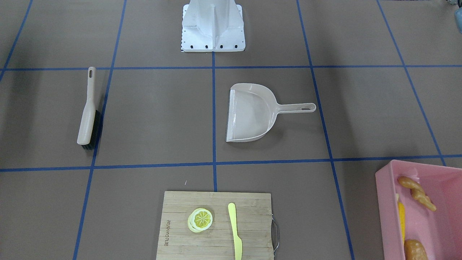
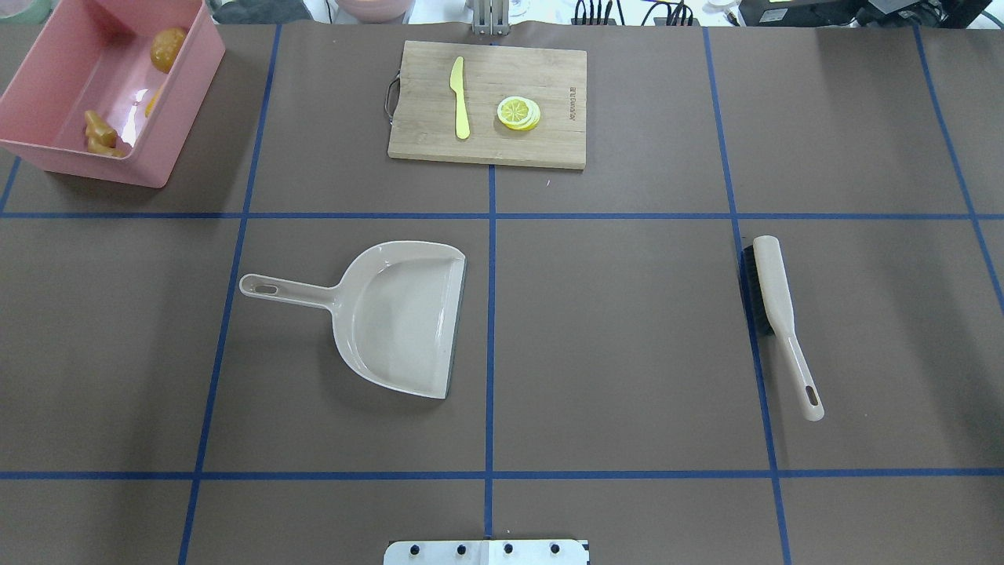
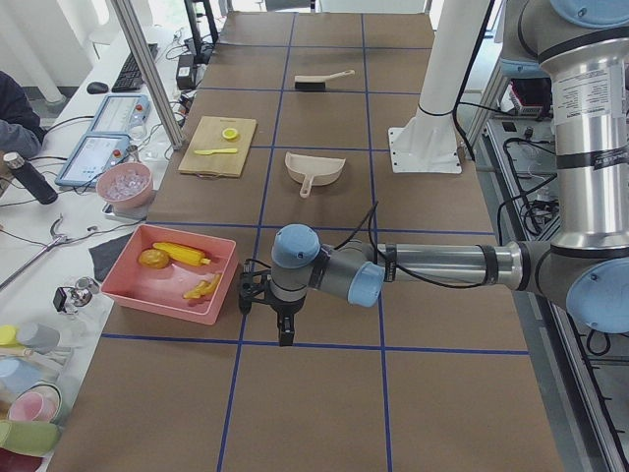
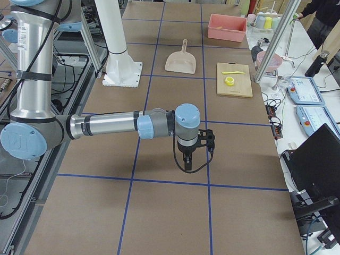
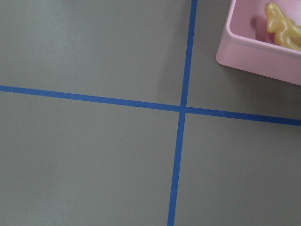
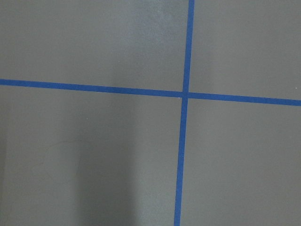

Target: Sweep and dump trash into bin

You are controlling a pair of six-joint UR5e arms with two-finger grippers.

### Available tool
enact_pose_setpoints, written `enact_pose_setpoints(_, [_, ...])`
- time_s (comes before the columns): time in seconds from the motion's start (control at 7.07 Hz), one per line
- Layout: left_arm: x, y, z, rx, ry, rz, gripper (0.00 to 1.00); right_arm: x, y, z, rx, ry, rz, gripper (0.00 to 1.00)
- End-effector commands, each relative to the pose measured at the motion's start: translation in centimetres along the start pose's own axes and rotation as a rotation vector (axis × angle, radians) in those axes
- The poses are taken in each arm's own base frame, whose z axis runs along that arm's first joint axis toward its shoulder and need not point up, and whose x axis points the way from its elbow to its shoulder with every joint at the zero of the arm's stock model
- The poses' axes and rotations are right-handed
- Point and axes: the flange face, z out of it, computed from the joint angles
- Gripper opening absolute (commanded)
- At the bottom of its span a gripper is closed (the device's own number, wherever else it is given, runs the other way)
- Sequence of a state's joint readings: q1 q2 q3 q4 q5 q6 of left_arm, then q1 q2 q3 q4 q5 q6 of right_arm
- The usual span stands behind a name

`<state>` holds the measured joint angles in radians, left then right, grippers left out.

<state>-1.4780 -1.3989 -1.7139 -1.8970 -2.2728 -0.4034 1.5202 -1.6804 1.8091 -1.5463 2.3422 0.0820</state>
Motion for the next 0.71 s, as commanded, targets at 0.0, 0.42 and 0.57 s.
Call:
enact_pose_setpoints(0.0, [-0.49,0.54,0.19,-0.012,0.008,-0.012,0.99,0.15,0.21,0.24,-0.006,-0.009,0.008,1.0])
enact_pose_setpoints(0.42, [-0.6,0.63,-0.03,-0.009,0.009,-0.016,0.99,0.18,0.22,0.25,-0.007,-0.007,0.009,1.0])
enact_pose_setpoints(0.57, [-0.77,0.85,0.06,-0.013,0.008,-0.019,0.99,0.18,0.22,0.25,-0.007,-0.007,0.009,1.0])
